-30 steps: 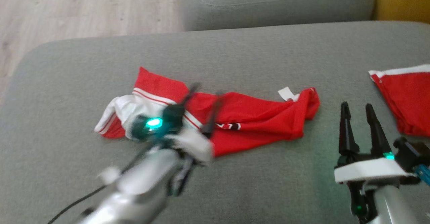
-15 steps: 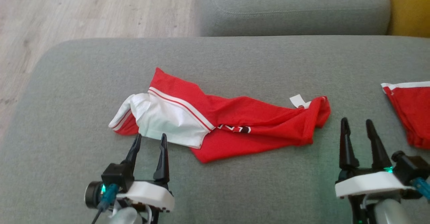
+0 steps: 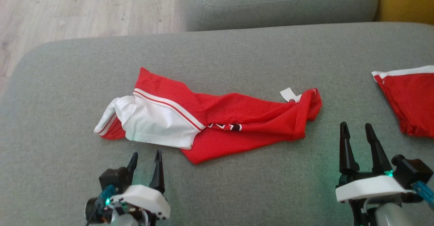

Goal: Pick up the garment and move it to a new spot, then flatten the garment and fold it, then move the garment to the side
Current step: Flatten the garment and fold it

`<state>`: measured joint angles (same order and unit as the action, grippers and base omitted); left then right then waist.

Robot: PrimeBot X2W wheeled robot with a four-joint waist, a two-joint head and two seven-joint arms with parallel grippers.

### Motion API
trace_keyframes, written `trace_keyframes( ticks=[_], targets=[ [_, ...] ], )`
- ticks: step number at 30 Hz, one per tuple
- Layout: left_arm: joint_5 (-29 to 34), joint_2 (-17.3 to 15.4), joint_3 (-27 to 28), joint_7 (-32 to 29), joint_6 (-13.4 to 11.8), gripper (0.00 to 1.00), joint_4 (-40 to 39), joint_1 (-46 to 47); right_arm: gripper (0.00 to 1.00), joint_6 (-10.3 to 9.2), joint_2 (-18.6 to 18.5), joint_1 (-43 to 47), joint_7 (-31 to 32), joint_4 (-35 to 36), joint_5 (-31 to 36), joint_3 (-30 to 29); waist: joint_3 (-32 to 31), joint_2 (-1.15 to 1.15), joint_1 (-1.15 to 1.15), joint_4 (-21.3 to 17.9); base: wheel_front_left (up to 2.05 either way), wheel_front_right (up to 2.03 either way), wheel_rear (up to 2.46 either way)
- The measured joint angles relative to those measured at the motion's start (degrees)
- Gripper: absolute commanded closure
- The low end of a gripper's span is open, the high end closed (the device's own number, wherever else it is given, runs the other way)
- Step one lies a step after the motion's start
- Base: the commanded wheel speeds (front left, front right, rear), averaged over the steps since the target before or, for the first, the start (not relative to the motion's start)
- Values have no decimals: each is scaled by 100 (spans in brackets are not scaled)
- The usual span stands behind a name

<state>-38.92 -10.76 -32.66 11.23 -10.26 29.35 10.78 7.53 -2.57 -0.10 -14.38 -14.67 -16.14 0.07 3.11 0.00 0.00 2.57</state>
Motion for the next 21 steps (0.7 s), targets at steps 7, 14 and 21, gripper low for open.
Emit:
trace_keyframes(
  ticks=[7,14,21],
  targets=[
    [-301,218,121,-64,278,0,319,388,0,0,0,-62,0,-1,1,-1,227,0,0,-94,0,0,0],
    [-449,314,159,-66,424,0,622,602,0,0,0,-137,0,-11,2,8,390,0,0,-168,0,0,0],
    [-498,412,222,-55,594,11,978,896,0,0,-1,-285,0,-12,9,27,544,0,0,-272,0,0,0]
  ],
)
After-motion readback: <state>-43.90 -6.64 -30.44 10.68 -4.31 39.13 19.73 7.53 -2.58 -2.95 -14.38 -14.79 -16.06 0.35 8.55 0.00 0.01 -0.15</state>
